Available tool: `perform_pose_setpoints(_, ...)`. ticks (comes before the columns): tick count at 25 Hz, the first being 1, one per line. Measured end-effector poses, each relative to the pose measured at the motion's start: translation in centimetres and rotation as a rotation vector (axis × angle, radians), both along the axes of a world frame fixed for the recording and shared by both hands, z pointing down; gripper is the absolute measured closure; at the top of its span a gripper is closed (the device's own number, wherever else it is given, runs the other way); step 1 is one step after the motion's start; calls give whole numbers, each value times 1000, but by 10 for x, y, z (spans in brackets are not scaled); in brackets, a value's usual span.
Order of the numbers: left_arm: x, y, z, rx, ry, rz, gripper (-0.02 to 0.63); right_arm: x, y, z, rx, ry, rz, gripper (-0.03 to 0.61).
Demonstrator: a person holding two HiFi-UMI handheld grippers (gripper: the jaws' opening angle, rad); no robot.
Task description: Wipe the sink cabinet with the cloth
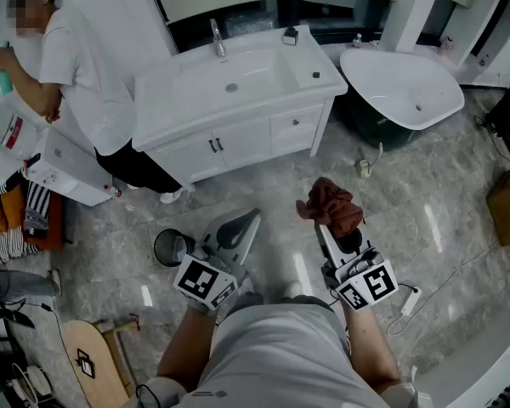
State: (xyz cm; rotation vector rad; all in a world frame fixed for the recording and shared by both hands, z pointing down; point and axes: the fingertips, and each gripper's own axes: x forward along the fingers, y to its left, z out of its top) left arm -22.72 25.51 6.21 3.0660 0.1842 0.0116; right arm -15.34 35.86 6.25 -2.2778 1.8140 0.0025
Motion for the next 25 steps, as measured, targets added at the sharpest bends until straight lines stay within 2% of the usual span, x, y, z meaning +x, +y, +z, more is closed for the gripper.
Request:
perform_pose_setpoints(6,10,23,4,2,-3,-7,603,12,21,4,-1,-26,-21,462)
perform_pose_setpoints(14,21,25,10,7,-17,-71,603,31,38,7,30,-50,-27,462)
perform_pose_setpoints(20,32,8,28,-20,-32,-73,603,39,14,17,2,-49,-53,462)
perform_pose_setpoints(25,58,-23,38,-27,-42,-71,603,62,-18,26,-23,-59,-59,462)
